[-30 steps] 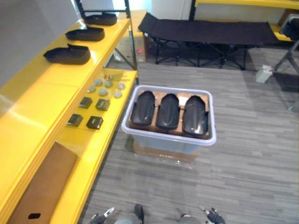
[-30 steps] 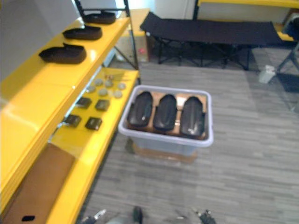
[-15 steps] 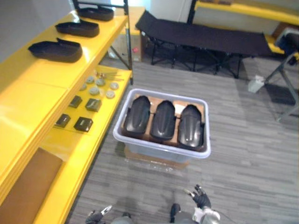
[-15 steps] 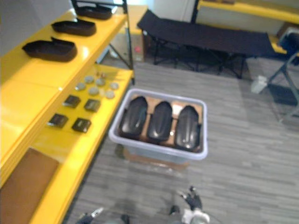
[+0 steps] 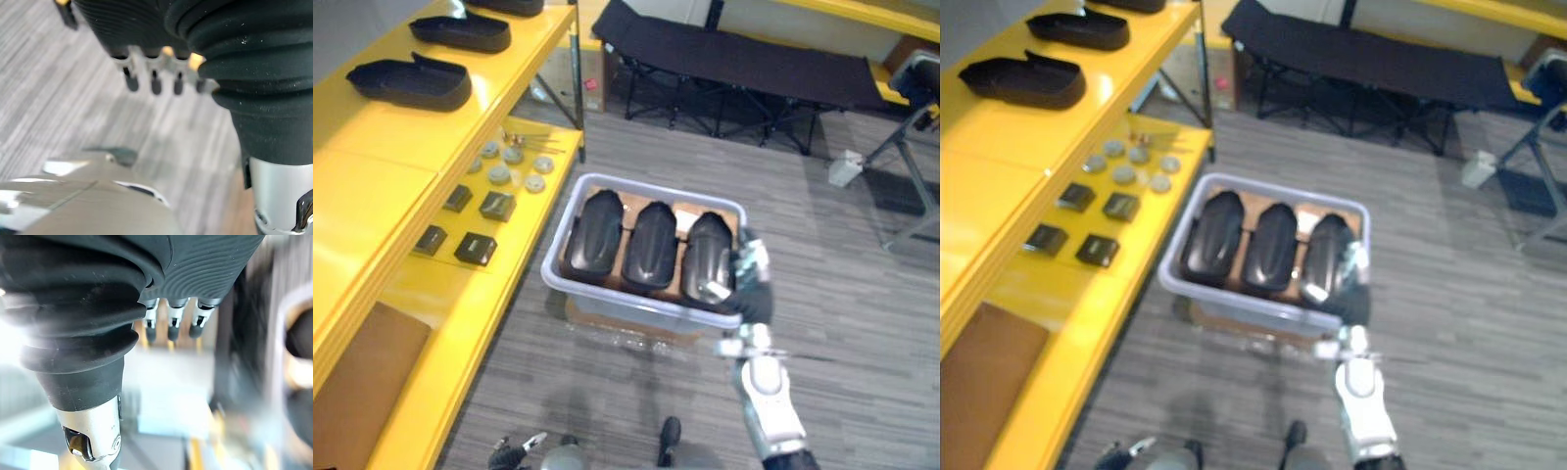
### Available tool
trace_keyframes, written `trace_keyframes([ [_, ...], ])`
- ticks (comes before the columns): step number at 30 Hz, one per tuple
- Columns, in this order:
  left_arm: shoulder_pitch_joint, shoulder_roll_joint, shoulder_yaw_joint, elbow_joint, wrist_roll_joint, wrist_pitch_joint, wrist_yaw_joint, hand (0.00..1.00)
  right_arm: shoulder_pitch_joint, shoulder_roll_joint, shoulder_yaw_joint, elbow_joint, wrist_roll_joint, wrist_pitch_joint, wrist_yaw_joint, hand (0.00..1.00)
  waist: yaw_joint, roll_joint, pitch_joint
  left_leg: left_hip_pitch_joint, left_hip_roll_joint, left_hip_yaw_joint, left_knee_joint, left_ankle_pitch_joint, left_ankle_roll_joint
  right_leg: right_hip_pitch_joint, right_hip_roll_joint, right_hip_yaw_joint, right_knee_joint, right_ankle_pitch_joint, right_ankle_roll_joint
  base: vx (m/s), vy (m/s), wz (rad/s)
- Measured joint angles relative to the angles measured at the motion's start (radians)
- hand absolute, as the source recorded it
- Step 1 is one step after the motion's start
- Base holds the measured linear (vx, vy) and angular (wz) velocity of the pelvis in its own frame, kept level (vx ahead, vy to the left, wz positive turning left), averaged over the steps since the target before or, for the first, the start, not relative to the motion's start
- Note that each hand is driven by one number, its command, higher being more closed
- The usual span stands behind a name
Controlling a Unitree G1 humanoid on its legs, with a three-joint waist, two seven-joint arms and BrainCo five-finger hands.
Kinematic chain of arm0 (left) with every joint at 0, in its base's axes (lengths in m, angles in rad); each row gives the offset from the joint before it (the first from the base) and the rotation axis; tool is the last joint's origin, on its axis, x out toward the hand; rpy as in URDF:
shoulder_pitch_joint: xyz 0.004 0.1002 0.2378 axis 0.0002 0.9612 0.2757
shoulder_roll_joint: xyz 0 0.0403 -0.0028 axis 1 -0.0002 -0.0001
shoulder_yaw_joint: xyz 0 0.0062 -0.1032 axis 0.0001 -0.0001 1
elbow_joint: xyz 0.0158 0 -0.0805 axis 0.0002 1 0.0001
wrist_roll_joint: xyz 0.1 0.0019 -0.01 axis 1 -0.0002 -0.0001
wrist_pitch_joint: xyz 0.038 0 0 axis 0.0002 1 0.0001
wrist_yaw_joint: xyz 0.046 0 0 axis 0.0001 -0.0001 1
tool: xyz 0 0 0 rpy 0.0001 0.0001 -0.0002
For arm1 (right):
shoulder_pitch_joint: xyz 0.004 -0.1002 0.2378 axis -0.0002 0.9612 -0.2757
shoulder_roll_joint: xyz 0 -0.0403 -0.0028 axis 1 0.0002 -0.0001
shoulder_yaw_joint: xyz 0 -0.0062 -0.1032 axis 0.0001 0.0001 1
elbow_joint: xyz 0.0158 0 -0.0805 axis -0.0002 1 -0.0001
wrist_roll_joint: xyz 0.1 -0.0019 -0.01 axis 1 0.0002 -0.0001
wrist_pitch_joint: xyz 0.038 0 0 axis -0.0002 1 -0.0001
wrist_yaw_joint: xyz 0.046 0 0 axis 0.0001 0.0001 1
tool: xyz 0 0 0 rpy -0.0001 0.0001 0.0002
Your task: Walk over and take plastic housings, then place them on the shelf
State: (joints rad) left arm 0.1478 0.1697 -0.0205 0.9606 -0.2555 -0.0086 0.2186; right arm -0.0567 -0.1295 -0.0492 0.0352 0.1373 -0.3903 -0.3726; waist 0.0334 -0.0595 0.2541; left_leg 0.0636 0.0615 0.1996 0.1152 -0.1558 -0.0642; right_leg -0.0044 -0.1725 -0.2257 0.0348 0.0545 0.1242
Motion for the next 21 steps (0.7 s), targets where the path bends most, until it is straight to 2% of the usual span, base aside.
trace_keyframes([
  [1,0.000,-0.001,-0.003,0.000,0.000,-0.005,0.002,0.00,-0.022,-0.010,-0.027,0.019,0.020,0.008,-0.019,0.00,0.000,0.005,0.003,-0.005,-0.003,-0.001,0.003,0.000,0.000,-0.003,-0.003,0.000,0.000,0.004,-0.001,-0.06,0.076,0.04],
  [4,-0.003,-0.008,-0.001,-0.027,-0.001,-0.014,0.017,0.00,-0.160,-0.088,-0.142,0.150,0.090,0.078,-0.102,0.00,-0.006,0.035,0.047,-0.072,-0.010,-0.036,0.075,-0.024,0.017,-0.017,-0.018,-0.020,0.006,0.010,-0.001,-0.07,0.047,0.29],
  [6,-0.008,-0.019,0.002,-0.058,-0.003,-0.028,0.019,0.00,-0.299,-0.177,-0.201,0.296,0.166,0.129,-0.131,0.00,-0.003,0.058,0.097,-0.162,-0.006,-0.061,0.158,-0.049,0.026,-0.066,-0.019,-0.028,0.027,0.012,-0.003,-0.19,0.044,0.37],
  [7,-0.025,-0.027,0.003,-0.067,-0.007,-0.033,0.019,0.00,-0.403,-0.252,-0.236,0.408,0.222,0.158,-0.138,0.00,0.001,0.081,0.138,-0.229,-0.005,-0.086,0.212,-0.056,0.030,-0.102,-0.019,-0.048,0.039,0.018,-0.006,-0.21,0.038,0.35],
  [8,-0.033,-0.030,0.003,-0.069,-0.010,-0.034,0.019,0.00,-0.438,-0.285,-0.247,0.452,0.237,0.168,-0.139,0.00,0.003,0.090,0.157,-0.249,-0.005,-0.096,0.230,-0.056,0.030,-0.112,-0.020,-0.054,0.045,0.020,-0.007,-0.15,0.026,0.36],
  [12,-0.035,-0.048,-0.002,-0.052,-0.024,-0.035,0.019,0.00,-0.613,-0.437,-0.246,0.655,0.262,0.239,-0.142,0.00,0.022,0.128,0.195,-0.378,-0.001,-0.125,0.314,-0.059,0.033,-0.210,-0.021,-0.072,0.099,0.021,-0.009,-0.10,0.019,0.19],
  [15,-0.036,-0.067,-0.015,-0.030,-0.062,-0.035,0.018,0.00,-0.704,-0.536,-0.243,0.734,0.261,0.289,-0.199,0.00,0.043,0.165,0.214,-0.436,-0.004,-0.130,0.359,-0.067,0.043,-0.272,-0.032,-0.062,0.145,0.019,-0.012,-0.09,0.059,-0.01],
  [18,-0.045,-0.072,-0.042,-0.013,-0.099,-0.036,0.012,0.00,-0.758,-0.588,-0.236,0.781,0.259,0.325,-0.220,0.00,0.059,0.187,0.230,-0.488,-0.003,-0.111,0.402,-0.077,0.053,-0.331,-0.039,-0.040,0.177,0.019,-0.011,-0.09,0.071,-0.18],
  [21,-0.060,-0.078,-0.042,0.007,-0.102,-0.048,-0.003,0.00,-0.758,-0.610,-0.211,0.811,0.241,0.357,-0.219,0.00,0.061,0.198,0.240,-0.528,-0.003,-0.106,0.431,-0.085,0.064,-0.377,-0.045,-0.024,0.207,0.018,-0.011,-0.10,0.063,-0.10],
])
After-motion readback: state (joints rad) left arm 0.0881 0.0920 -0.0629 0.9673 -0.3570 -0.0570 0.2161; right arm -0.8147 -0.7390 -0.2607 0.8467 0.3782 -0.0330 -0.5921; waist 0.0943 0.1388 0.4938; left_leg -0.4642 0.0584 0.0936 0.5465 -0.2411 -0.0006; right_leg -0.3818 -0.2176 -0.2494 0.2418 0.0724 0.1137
